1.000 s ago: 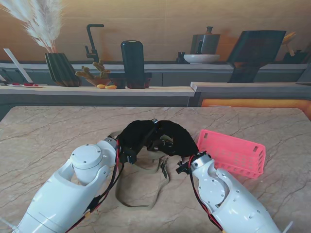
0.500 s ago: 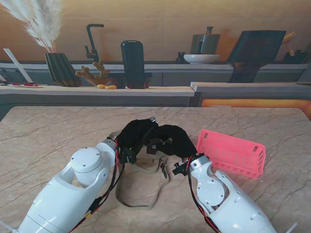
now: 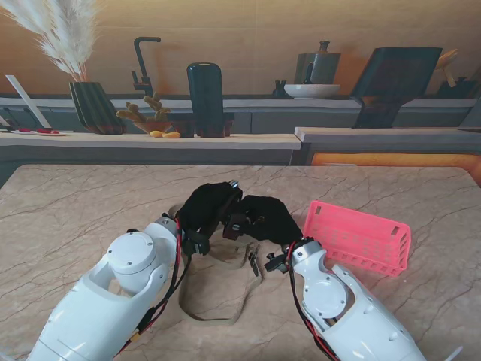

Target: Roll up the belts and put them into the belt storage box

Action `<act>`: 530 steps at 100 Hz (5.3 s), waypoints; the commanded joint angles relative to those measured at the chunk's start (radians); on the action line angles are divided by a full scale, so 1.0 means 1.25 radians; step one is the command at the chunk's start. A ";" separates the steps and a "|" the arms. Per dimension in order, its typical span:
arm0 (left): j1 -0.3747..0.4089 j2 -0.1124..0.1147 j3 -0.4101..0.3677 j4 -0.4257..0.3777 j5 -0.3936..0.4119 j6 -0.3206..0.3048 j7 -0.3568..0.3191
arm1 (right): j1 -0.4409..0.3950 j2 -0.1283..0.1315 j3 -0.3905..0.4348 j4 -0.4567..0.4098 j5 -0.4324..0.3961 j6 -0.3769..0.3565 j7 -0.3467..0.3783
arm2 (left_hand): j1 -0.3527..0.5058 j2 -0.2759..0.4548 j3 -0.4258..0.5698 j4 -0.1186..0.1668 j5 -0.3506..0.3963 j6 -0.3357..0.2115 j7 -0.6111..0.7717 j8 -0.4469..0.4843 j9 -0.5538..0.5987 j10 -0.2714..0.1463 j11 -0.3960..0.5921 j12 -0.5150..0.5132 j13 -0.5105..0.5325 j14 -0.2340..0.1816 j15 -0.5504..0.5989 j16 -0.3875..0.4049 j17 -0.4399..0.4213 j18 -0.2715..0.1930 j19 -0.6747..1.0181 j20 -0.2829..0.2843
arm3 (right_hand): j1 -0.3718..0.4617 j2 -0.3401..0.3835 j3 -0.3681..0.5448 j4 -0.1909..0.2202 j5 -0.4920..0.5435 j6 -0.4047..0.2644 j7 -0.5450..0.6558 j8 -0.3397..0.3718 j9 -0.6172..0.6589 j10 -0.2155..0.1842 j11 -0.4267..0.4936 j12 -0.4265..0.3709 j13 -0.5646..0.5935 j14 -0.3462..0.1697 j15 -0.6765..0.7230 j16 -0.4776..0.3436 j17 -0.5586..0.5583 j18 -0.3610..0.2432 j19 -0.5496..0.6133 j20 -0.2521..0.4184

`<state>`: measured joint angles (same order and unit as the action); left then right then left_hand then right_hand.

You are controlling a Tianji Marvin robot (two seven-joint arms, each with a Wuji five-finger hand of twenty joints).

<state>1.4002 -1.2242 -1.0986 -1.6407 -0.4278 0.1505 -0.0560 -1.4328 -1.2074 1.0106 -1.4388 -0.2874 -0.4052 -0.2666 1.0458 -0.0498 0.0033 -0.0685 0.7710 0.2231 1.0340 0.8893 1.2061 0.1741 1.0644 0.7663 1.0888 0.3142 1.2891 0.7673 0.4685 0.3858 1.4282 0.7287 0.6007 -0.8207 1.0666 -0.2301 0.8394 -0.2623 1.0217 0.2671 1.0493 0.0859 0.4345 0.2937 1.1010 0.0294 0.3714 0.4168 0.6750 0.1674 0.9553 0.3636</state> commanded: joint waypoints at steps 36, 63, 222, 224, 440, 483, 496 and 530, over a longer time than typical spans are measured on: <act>0.010 0.000 0.006 -0.021 0.017 -0.017 0.006 | -0.006 -0.015 -0.014 -0.006 0.027 0.024 -0.015 | -0.040 0.032 -0.012 0.027 0.025 -0.028 0.010 0.019 0.058 -0.038 0.095 0.021 0.061 -0.032 0.077 0.011 0.022 -0.001 0.049 0.013 | 0.056 0.048 0.054 0.037 0.063 -0.129 0.065 0.058 0.028 -0.078 -0.022 0.013 -0.026 -0.062 -0.043 -0.014 -0.039 -0.021 -0.052 0.004; 0.012 -0.011 0.015 -0.012 0.004 -0.024 0.040 | -0.016 -0.025 -0.017 -0.023 0.087 0.025 -0.022 | -0.046 0.024 -0.010 0.030 0.022 -0.030 0.002 0.017 0.050 -0.027 0.079 0.011 0.051 -0.023 0.065 0.002 0.013 -0.001 0.042 0.011 | 0.087 0.004 0.090 0.055 0.097 -0.047 0.081 0.015 0.089 -0.044 0.007 0.039 0.056 -0.018 0.041 0.037 0.028 -0.054 0.013 0.004; 0.068 0.057 0.015 -0.114 0.397 -0.072 -0.017 | 0.005 -0.029 -0.015 0.019 -0.169 0.090 -0.204 | -0.038 -0.194 0.083 0.017 -0.094 -0.070 -0.075 -0.098 -0.061 -0.009 -0.100 -0.024 -0.070 -0.007 -0.109 -0.003 -0.061 -0.031 -0.070 -0.037 | 0.127 0.024 0.061 0.071 0.110 -0.061 0.049 0.102 0.099 0.015 0.113 0.069 0.144 -0.013 0.204 0.135 0.059 -0.028 0.067 0.038; 0.068 0.059 0.018 -0.113 0.406 -0.077 -0.018 | 0.005 -0.030 -0.016 0.019 -0.167 0.093 -0.206 | -0.040 -0.191 0.083 0.017 -0.093 -0.071 -0.074 -0.096 -0.061 -0.009 -0.099 -0.024 -0.071 -0.007 -0.109 -0.003 -0.061 -0.030 -0.070 -0.037 | 0.127 0.025 0.061 0.071 0.110 -0.061 0.048 0.102 0.098 0.015 0.114 0.068 0.143 -0.013 0.204 0.135 0.059 -0.027 0.067 0.038; -0.009 0.050 0.133 0.091 0.980 -0.203 0.355 | 0.020 -0.058 -0.013 0.040 -0.120 0.092 -0.273 | -0.283 0.092 -0.031 0.020 -0.143 -0.052 -0.394 -0.198 -0.519 0.104 -0.538 -0.175 -0.563 0.035 -0.563 -0.035 -0.284 0.016 -0.192 -0.058 | 0.099 0.091 -0.001 0.025 0.062 -0.148 0.066 0.084 0.060 -0.034 0.102 0.029 0.062 -0.021 0.146 0.110 -0.049 0.003 0.035 0.000; -0.011 0.062 0.140 0.080 1.044 -0.155 0.356 | 0.025 -0.057 -0.016 0.046 -0.119 0.094 -0.268 | -0.309 0.023 -0.025 0.029 -0.190 0.010 -0.593 -0.323 -0.591 0.132 -0.651 -0.295 -0.638 0.029 -0.719 -0.178 -0.349 0.015 -0.369 -0.165 | 0.098 0.092 -0.003 0.025 0.061 -0.152 0.068 0.083 0.059 -0.035 0.104 0.028 0.061 -0.022 0.147 0.108 -0.053 0.005 0.035 -0.005; -0.010 0.060 0.143 0.081 1.031 -0.167 0.354 | 0.025 -0.057 -0.016 0.047 -0.118 0.093 -0.268 | -0.309 0.021 -0.024 0.030 -0.203 0.027 -0.655 -0.375 -0.608 0.137 -0.674 -0.344 -0.656 0.025 -0.749 -0.221 -0.357 -0.001 -0.414 -0.200 | 0.097 0.093 -0.003 0.025 0.059 -0.152 0.068 0.082 0.059 -0.036 0.105 0.028 0.061 -0.022 0.147 0.107 -0.054 0.006 0.035 -0.006; 0.005 0.051 0.143 0.075 0.994 -0.175 0.362 | 0.026 -0.058 -0.014 0.046 -0.120 0.092 -0.273 | -0.314 0.014 -0.022 0.033 -0.232 0.087 -0.779 -0.505 -0.711 0.170 -0.704 -0.439 -0.727 0.032 -0.792 -0.287 -0.392 -0.023 -0.495 -0.252 | 0.097 0.095 -0.005 0.025 0.058 -0.155 0.068 0.081 0.059 -0.037 0.106 0.028 0.061 -0.022 0.148 0.107 -0.055 0.005 0.036 -0.008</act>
<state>1.3914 -1.1512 -0.9200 -1.5336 0.8270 -0.0664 0.3962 -1.3998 -1.2730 0.9939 -1.3750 -0.4376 -0.2888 -0.6031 0.6844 -0.0124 -0.0218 -0.0580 0.5165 0.3119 0.1285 0.2868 0.3677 0.3583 0.2116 0.2437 0.2207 0.3594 0.3203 0.4285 -0.0004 0.3803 0.8352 0.4347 0.6498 -0.8032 0.9812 -0.2334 0.8699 -0.1743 0.9979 0.3415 1.1424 0.0696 0.5626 0.3356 1.1785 0.0427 0.5373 0.5475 0.6215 0.1727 1.0005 0.3660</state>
